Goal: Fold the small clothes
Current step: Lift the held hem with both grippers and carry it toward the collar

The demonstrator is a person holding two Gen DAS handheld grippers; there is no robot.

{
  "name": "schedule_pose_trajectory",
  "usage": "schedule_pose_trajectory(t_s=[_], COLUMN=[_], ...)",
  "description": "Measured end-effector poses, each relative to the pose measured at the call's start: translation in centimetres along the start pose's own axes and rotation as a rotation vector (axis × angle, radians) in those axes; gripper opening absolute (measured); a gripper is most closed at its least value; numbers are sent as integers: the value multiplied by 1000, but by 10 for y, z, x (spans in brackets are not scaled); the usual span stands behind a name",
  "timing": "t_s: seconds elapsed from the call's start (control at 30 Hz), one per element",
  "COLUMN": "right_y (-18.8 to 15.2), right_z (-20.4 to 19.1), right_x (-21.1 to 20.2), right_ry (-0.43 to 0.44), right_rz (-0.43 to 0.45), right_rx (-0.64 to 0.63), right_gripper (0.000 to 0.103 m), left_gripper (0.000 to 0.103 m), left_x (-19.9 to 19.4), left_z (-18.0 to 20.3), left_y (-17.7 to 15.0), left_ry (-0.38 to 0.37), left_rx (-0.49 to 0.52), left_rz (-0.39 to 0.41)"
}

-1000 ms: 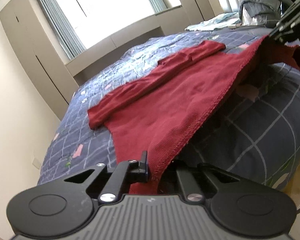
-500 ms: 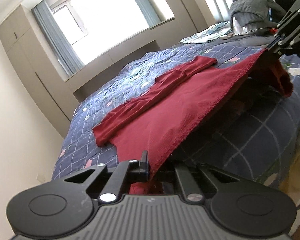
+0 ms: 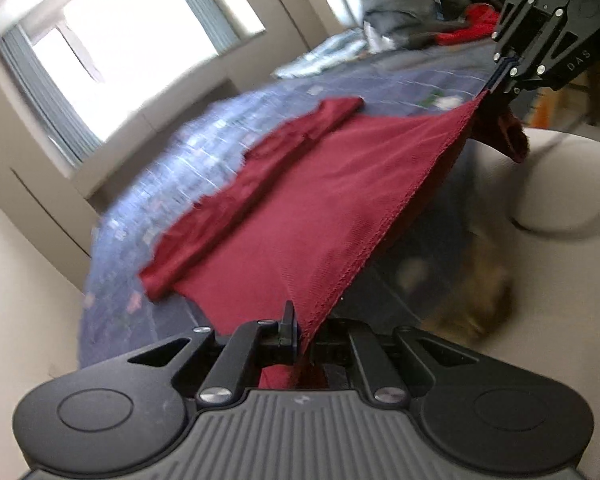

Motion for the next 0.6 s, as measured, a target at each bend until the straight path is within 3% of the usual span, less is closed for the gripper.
schedule_pose_trajectory(t_s=[0.17, 0.33, 0.6], right_y=[-15, -3, 82], right_z=[-16, -2, 48], right_x=[-8, -7, -4], right_ry=[32, 38, -124], right_rz=[-66, -59, 73], right_rx=[-10, 7, -135], right_gripper=[4, 4, 5], left_gripper=[4, 5, 5], left_x=[-7, -4, 11], left_z=[12, -18, -95], left_y=[-4, 18, 90], left_ry=[-87, -112, 21], left_rx=[-3, -117, -227], left_rz=[-48, -29, 76])
Point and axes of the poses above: each gripper's, at about its wrist camera, not at the fingertips, and x roughly the way its jaws point, z to its right, y to its top, the point moved 4 cm from there along x, roughly the way its jaws point, and after that the axes turned 2 degrees about -y, right-handed, at the moved point
